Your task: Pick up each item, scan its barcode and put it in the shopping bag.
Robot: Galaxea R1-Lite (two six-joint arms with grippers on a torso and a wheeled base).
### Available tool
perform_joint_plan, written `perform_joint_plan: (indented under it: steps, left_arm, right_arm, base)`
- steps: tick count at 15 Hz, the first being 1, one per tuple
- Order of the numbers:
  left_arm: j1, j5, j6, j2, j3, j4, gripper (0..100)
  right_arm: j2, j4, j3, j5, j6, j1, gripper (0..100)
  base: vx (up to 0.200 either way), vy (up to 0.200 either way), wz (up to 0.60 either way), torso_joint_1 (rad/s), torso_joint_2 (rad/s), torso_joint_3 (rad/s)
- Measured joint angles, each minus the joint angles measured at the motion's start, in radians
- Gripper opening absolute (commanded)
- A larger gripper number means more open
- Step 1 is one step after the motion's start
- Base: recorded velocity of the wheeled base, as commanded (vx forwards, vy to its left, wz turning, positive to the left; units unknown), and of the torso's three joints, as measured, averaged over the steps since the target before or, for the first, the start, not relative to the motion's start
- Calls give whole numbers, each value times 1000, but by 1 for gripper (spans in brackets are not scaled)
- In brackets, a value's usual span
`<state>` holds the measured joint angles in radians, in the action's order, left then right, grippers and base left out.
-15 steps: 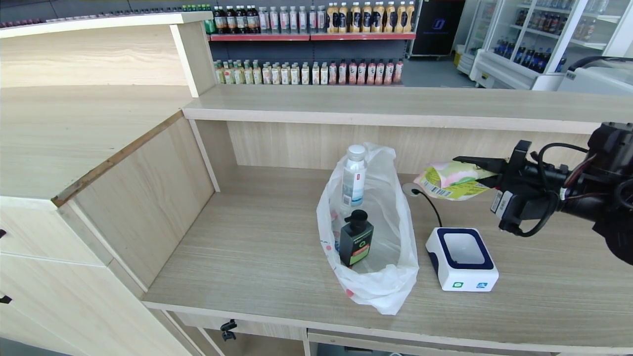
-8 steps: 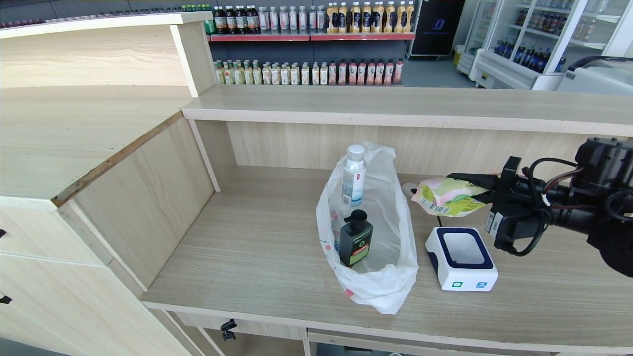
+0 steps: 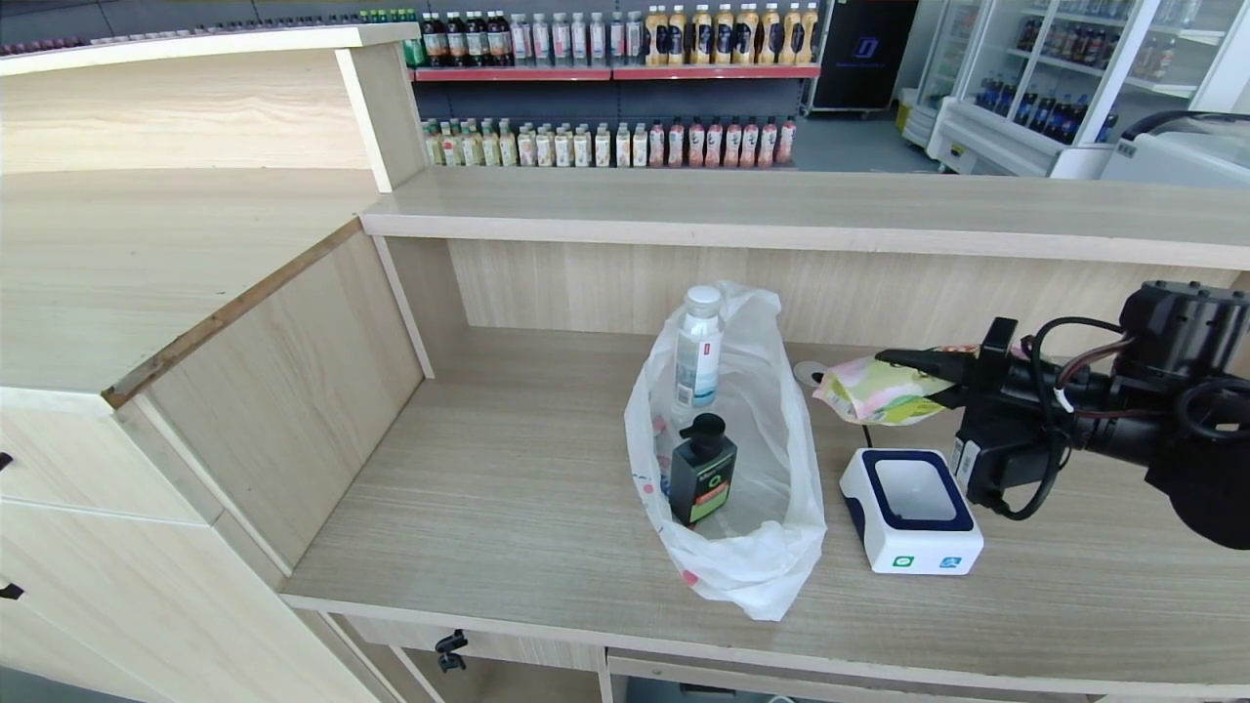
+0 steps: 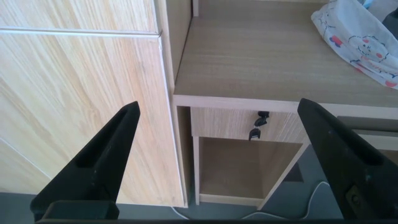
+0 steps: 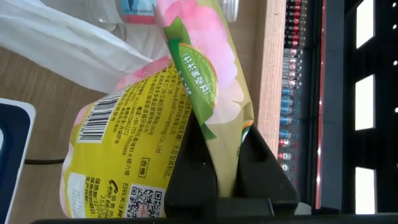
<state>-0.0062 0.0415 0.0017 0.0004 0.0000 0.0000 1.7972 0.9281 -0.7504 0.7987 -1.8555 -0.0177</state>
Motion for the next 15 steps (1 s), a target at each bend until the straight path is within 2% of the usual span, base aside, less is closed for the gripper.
perform_joint_plan:
  steps: [4,7,15]
  left_arm:
    - [0,0,0,0,0,0,100]
    - [0,0,0,0,0,0,100]
    - [0,0,0,0,0,0,100]
  right_arm:
    - [19,2,-2,0,-40,0,0]
    - [34,53,-1,0,-44,-1,0]
    - [53,56,4,13,-44,-9,0]
  base:
    - [0,0,0,0,0,0]
    - [0,0,0,0,0,0]
    - [0,0,0,0,0,0]
